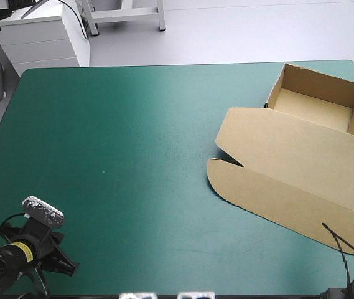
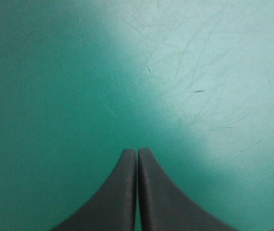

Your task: Fold the box

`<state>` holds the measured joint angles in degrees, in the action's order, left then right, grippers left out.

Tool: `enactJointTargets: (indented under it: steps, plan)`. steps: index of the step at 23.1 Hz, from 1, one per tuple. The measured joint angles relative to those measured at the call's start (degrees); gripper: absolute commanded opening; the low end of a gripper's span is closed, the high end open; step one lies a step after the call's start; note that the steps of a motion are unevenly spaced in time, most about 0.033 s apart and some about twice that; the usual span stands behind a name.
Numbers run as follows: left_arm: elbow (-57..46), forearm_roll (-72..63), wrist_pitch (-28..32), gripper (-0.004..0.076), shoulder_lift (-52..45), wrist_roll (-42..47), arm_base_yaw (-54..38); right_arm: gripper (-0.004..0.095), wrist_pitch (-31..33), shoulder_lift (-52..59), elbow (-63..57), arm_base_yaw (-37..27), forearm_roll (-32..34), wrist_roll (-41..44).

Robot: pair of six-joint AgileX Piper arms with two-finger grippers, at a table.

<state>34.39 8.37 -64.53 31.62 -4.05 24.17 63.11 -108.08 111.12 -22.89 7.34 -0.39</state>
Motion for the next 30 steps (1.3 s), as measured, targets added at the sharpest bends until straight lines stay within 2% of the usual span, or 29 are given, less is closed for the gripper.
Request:
enactJointTargets:
  steps: [6, 9, 13, 14, 18, 22, 26, 30]
  plan:
    - [0.0, 0.3, 0.9, -0.0008, 0.0, 0.2, 0.0, 0.0443, 1.4, 8.5, 0.3, 0.0, -6.1, -1.4]
    - [0.0, 0.5, 1.6, -0.0008, 0.0, 0.2, 0.0, 0.0280, 3.9, 10.4, 0.3, 0.0, -9.3, -2.2]
    - [0.0, 0.6, 2.2, -0.0008, 0.0, 0.2, 0.0, 0.0016, 7.4, 11.8, 0.3, 0.2, -11.3, -3.2]
    - [0.0, 0.6, 2.4, -0.0008, 0.0, 0.2, 0.0, -0.0012, 8.1, 12.3, 0.3, 0.6, -11.8, -4.0]
    - [0.0, 0.6, 2.5, -0.0008, 0.0, 0.9, 0.0, -0.0013, 8.7, 16.3, -0.1, 4.1, -15.3, -7.7]
    - [0.0, 0.6, 2.4, -0.0008, 0.0, 5.5, 0.0, -0.0013, 8.7, 21.3, -3.0, 10.4, -16.7, -9.5]
    - [0.0, 0.6, 2.7, -0.0008, 0.0, 7.6, 0.0, -0.0013, 8.7, 27.7, -10.0, 17.8, -16.9, -11.4]
    - [0.0, 0.6, 3.2, -0.0008, 0.0, 7.7, 0.0, -0.0013, 8.2, 37.3, -20.8, 19.8, -16.9, -12.5]
